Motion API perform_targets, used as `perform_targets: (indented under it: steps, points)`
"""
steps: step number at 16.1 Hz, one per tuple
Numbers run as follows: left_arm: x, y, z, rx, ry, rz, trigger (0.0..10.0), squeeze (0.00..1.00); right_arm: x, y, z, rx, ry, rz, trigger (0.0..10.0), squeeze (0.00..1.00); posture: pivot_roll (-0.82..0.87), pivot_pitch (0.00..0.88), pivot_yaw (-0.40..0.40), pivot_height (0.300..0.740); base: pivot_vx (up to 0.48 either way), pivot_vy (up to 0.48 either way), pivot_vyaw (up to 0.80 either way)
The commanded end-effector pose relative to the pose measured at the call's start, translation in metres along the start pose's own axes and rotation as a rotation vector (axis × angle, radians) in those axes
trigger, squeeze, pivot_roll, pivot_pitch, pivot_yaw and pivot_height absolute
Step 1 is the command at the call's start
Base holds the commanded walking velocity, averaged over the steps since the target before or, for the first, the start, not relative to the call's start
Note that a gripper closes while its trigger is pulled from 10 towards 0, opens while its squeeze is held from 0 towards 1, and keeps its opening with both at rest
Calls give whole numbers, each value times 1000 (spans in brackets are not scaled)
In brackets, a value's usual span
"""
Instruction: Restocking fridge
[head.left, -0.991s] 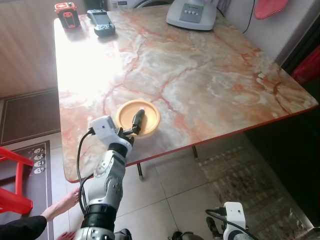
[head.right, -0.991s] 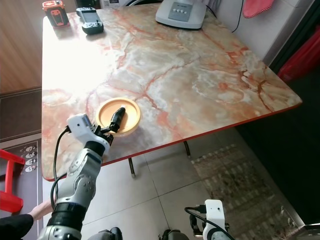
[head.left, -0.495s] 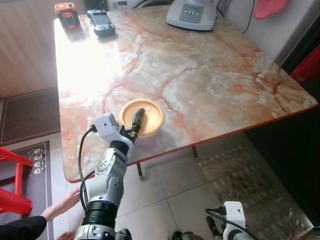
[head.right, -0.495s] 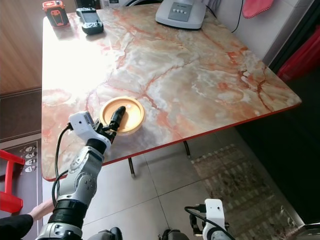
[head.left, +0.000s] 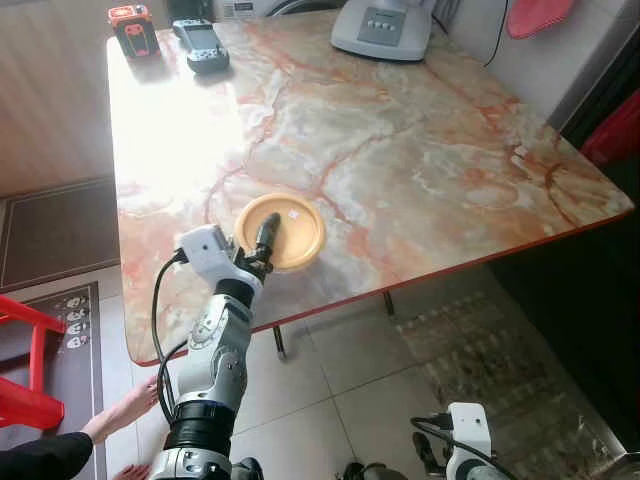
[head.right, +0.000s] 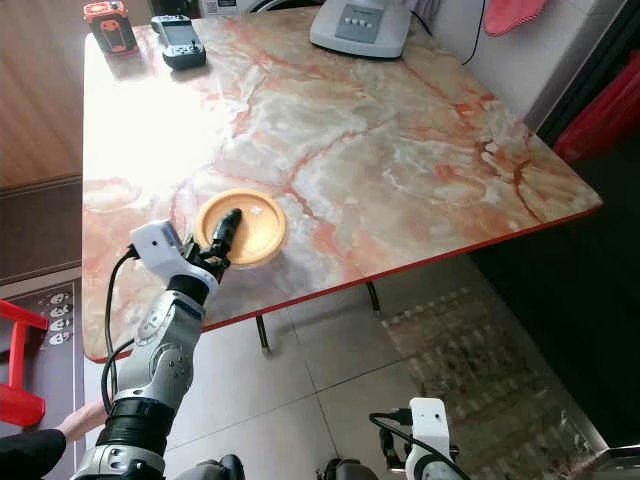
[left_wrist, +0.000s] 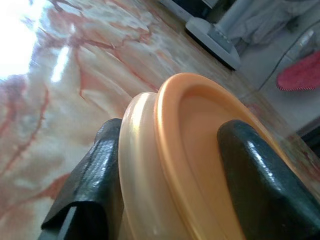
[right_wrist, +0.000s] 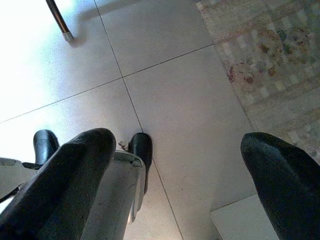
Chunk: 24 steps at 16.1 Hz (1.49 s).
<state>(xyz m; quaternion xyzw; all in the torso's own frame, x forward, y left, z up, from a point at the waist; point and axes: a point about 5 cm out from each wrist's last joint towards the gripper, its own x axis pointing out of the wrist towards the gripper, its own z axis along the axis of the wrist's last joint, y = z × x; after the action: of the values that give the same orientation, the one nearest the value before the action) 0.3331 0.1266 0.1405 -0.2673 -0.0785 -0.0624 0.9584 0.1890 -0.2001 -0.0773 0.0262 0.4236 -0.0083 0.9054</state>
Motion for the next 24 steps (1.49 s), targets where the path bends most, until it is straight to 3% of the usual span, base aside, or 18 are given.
perform_targets:
  steps: [1, 4, 10, 15, 16, 21, 24]
  points:
    - [-3, 7, -6, 13, 28, 40, 0, 0, -2, -4, -8, -4, 26, -13, 10000, 0, -28, 183, -76, 740, 0, 0, 0]
    - [-2, 8, 0, -74, -14, 64, 0, 0, -2, -2, -7, -8, 21, -11, 10000, 0, -31, 184, -80, 740, 0, 0, 0]
    - [-6, 8, 20, -173, -82, 69, 0, 0, 0, 0, 0, -16, -11, 4, 10000, 0, -32, 183, -83, 740, 0, 0, 0]
    - [-20, 5, 37, -103, -147, 62, 0, 0, -3, -5, -2, -19, -24, 7, 10000, 0, -32, 184, -81, 740, 0, 0, 0]
    - [-26, 9, 50, -22, -211, 111, 10000, 0, -6, -14, -6, -18, -16, 3, 10000, 0, -25, 185, -84, 740, 0, 0, 0]
    - [-37, 13, 78, 193, -306, 234, 10000, 0, -12, -29, -17, -11, 26, -21, 10000, 0, -4, 158, -56, 740, 0, 0, 0]
    - [-41, 17, 80, 231, -291, 251, 10000, 0, -13, -25, -28, 4, 56, -26, 10000, 0, 30, 125, -11, 740, 0, 0, 0]
